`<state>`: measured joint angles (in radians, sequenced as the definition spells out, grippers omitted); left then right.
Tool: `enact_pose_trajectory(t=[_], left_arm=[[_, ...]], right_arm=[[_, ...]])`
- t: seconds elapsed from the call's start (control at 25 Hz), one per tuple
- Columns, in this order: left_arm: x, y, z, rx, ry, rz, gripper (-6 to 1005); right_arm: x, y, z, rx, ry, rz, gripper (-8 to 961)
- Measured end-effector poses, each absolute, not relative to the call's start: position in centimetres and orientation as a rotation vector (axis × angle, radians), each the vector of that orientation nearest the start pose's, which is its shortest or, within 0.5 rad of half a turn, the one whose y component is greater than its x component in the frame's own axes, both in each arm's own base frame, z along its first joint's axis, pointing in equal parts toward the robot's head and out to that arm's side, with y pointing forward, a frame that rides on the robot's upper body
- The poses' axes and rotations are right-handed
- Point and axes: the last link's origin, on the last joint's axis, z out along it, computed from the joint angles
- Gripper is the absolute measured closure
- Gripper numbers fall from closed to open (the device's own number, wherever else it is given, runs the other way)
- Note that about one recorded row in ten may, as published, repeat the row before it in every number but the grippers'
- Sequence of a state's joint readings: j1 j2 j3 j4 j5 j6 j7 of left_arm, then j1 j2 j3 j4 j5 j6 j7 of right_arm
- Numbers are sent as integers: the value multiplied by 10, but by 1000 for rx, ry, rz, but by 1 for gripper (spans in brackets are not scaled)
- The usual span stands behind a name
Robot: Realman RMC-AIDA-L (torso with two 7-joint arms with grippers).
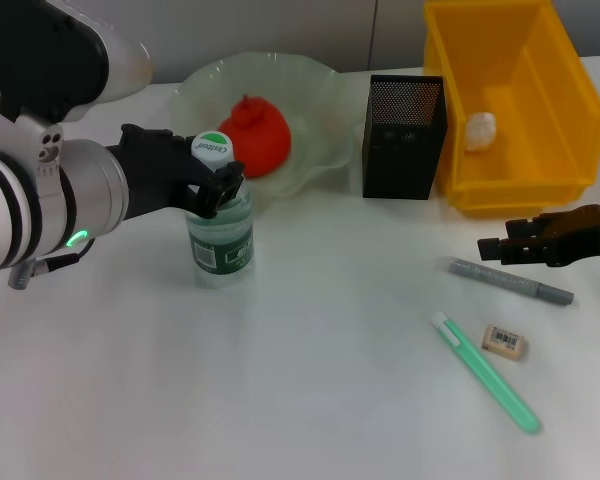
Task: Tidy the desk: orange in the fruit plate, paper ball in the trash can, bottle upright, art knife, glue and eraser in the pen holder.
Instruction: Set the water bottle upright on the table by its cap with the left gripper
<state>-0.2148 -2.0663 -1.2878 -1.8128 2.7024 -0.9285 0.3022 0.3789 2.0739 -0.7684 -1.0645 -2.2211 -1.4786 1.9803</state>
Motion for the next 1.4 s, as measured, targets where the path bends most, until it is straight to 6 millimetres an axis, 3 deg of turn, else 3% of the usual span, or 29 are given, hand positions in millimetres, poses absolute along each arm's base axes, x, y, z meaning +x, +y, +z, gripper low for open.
enact_pose_trajectory(t=[1.4], left_arm=[[-125,319,-15,-2358,-543,-45,554]], right_arm=[[303,321,55,-2450,1149,290,299]])
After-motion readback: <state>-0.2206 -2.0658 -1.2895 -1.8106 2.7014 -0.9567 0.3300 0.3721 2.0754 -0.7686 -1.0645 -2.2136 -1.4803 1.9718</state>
